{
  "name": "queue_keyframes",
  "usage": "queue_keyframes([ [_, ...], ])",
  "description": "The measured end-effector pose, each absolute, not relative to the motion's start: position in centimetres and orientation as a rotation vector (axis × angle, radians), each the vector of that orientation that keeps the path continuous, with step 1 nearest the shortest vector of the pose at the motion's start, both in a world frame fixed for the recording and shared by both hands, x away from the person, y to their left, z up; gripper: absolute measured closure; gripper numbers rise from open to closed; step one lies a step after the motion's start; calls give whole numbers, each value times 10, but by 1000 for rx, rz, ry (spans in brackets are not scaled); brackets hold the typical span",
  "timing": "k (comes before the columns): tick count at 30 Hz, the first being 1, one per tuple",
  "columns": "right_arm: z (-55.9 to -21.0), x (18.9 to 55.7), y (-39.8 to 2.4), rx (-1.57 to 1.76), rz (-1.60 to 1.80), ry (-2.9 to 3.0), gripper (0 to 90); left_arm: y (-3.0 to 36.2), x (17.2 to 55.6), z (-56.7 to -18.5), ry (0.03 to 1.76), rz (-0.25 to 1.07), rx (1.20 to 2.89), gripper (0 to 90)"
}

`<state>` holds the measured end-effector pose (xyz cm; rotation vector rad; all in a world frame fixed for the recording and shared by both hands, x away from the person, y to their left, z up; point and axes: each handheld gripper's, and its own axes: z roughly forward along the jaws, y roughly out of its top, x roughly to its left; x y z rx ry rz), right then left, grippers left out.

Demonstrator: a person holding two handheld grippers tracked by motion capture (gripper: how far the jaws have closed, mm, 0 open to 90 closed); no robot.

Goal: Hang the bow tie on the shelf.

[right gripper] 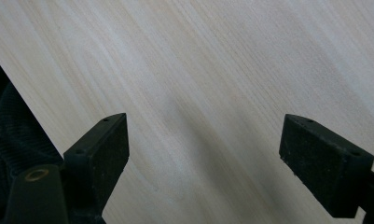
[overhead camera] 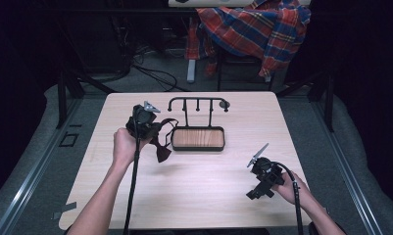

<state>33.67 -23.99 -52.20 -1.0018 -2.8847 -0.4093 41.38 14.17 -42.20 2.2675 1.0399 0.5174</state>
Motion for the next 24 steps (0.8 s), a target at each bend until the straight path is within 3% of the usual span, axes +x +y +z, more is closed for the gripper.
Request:
queue_keyframes([
  [24,-524,335,-238,-985,-409,-2871,158,127,442,-388,1005,596,2245,878],
])
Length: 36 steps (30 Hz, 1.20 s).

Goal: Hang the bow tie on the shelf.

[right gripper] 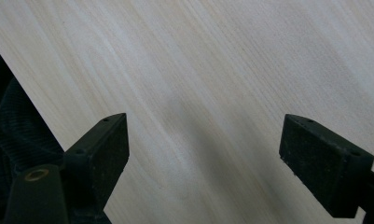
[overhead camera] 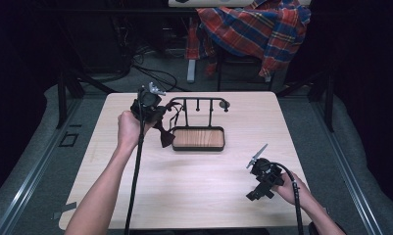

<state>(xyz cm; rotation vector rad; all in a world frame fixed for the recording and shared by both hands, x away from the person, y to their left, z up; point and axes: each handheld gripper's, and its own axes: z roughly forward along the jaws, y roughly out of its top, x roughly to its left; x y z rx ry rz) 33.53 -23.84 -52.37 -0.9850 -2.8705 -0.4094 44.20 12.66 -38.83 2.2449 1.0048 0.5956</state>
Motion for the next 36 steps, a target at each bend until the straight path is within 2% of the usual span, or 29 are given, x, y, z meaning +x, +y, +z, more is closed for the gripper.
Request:
queue_keyframes([
  [27,-525,335,-238,-983,-396,-2862,158,135,473,-405,1109,611,2196,877],
  [36,-524,335,-238,-967,-388,-2869,158,135,475,-412,1125,614,2228,878],
])
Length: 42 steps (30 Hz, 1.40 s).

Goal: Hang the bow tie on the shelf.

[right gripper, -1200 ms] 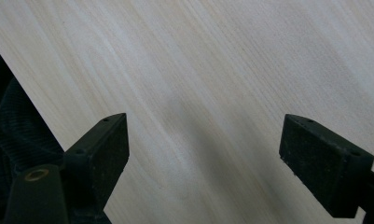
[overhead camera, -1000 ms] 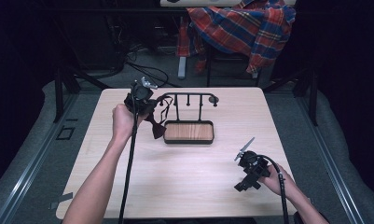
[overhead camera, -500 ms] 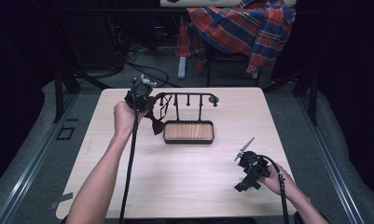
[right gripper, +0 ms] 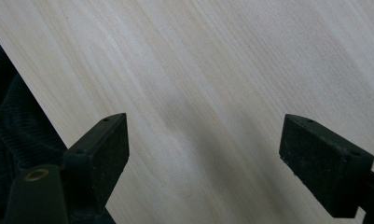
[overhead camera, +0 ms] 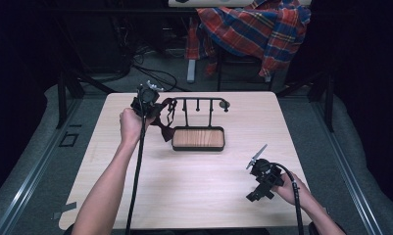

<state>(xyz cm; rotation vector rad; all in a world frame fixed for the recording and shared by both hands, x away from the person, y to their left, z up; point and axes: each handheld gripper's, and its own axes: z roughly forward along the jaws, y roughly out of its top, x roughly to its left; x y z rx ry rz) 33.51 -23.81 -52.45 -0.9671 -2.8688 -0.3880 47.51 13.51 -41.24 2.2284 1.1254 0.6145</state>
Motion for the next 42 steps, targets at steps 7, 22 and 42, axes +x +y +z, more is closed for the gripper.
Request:
queue_keyframes([
  [7,-525,335,-238,-969,-389,-2863,158,139,477,-420,1138,592,2221,877],
  [22,-525,335,-237,-965,-380,-2866,158,139,480,-434,1165,558,2257,875],
  [42,-526,334,-237,-956,-367,-2866,158,137,481,-437,1169,568,2291,815],
])
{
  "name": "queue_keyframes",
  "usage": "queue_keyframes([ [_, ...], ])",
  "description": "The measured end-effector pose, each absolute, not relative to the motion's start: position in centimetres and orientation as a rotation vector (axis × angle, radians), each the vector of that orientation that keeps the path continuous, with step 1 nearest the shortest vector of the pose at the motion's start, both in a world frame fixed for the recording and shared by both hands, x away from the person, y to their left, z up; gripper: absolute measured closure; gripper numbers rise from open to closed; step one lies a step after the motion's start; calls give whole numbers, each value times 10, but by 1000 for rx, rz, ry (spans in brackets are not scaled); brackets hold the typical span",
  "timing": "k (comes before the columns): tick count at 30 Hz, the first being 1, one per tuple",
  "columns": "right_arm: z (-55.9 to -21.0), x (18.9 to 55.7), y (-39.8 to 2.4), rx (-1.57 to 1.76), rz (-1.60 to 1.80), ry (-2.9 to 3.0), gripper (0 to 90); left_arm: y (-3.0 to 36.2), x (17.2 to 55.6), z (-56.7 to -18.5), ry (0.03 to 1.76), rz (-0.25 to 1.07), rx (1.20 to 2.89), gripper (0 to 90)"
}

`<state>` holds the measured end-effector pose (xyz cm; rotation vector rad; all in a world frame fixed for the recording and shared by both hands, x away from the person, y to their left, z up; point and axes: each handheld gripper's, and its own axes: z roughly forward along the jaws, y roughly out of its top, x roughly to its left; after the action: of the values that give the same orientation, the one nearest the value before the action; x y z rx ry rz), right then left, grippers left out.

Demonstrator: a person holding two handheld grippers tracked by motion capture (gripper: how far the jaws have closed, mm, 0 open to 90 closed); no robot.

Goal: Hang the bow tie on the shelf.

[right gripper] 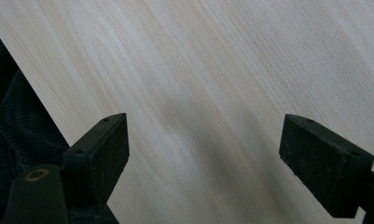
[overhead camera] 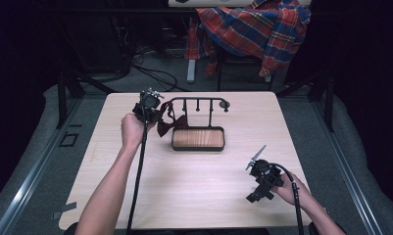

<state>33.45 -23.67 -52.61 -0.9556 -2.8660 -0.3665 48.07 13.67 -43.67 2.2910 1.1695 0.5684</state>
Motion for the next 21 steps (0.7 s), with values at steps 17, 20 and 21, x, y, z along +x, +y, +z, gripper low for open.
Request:
queue_keyframes([
  [17,-526,335,-236,-957,-366,-2865,159,136,477,-427,1159,565,2281,606],
  [20,-523,334,-236,-955,-423,-2857,156,140,475,-424,1176,557,2256,449],
  [21,-523,334,-236,-955,-423,-2857,156,140,475,-424,1176,557,2256,416],
])
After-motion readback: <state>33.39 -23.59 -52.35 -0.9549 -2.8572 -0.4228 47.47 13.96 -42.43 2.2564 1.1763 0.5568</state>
